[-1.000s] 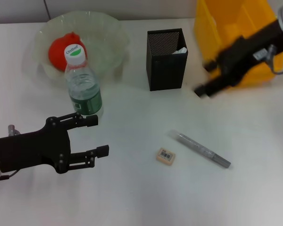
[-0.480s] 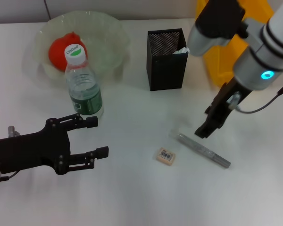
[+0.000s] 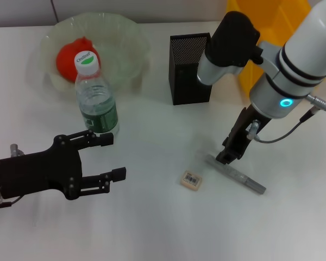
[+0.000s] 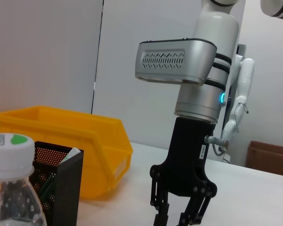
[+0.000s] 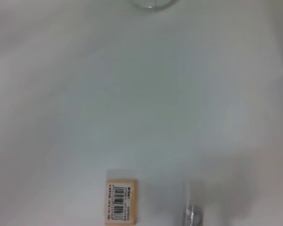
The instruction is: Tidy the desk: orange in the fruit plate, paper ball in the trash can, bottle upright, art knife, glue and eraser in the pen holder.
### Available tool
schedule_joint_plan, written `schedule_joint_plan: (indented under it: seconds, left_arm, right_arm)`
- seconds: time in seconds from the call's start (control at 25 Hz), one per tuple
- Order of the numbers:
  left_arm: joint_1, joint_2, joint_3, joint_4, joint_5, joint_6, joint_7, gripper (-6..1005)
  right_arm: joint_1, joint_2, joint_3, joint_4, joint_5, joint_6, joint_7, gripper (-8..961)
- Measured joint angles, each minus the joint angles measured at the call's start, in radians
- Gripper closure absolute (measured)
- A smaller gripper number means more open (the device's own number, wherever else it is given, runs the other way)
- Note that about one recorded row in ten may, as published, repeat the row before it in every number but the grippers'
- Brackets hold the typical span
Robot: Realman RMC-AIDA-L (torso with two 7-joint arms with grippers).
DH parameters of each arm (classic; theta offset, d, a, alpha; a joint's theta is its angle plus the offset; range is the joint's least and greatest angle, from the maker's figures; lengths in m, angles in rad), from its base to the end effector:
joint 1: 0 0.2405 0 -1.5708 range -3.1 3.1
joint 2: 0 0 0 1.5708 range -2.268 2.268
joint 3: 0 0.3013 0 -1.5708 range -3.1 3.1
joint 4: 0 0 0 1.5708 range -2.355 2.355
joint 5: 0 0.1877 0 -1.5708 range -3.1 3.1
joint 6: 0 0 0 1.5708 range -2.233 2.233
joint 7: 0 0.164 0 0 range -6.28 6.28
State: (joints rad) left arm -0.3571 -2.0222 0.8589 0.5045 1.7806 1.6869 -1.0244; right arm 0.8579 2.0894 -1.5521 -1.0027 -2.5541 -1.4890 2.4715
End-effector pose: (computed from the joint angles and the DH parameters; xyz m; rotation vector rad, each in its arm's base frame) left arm -0.3068 0.2674 -0.0406 -2.7570 -0.3956 -0.8664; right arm 0.1948 0.3752 -0.0964 -2.7999 0.6633 -0.7692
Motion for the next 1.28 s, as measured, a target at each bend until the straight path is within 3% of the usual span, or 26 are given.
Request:
schedule_joint_plan:
  seconds: [0.84, 0.92, 1.08, 1.16, 1.2, 1.24, 1.28]
  left_arm:
    - [0.010, -0.004, 0.000, -0.003, -0.007, -0.006, 0.003, 213]
    - [0.012, -0.004, 0.000, -0.005, -0.007, -0.006, 0.005, 213]
    - [0.015, -0.002, 0.000, -0.007, -0.007, -0.004, 0.008, 213]
    - [0.021, -0.002, 0.000, -0.006, -0.007, -0.001, 0.010, 213]
    - [0.021, -0.002, 0.000, -0.006, -0.007, -0.001, 0.010, 213]
    - [0.024, -0.001, 0.000, -0.005, -0.007, 0.000, 0.010, 213]
    - [0.026, -0.001, 0.000, -0.003, -0.007, 0.000, 0.010, 213]
  right_arm:
    - [0.002, 0.003, -0.175, 0.050, 0.059, 0.096, 0.038, 679]
    - [-0.002, 0.003, -0.172, 0.043, 0.066, 0.096, 0.038, 729]
    - [-0.031, -0.002, -0.123, -0.028, 0.088, 0.058, 0.038, 805]
    - [-0.091, -0.004, 0.009, -0.158, 0.108, 0.004, 0.031, 806]
    - [-0.091, -0.004, 0.009, -0.158, 0.108, 0.004, 0.031, 807]
    - [-0.141, -0.006, 0.122, -0.237, 0.168, -0.006, 0.007, 807]
    - [-0.141, -0.006, 0.122, -0.237, 0.168, -0.006, 0.007, 808]
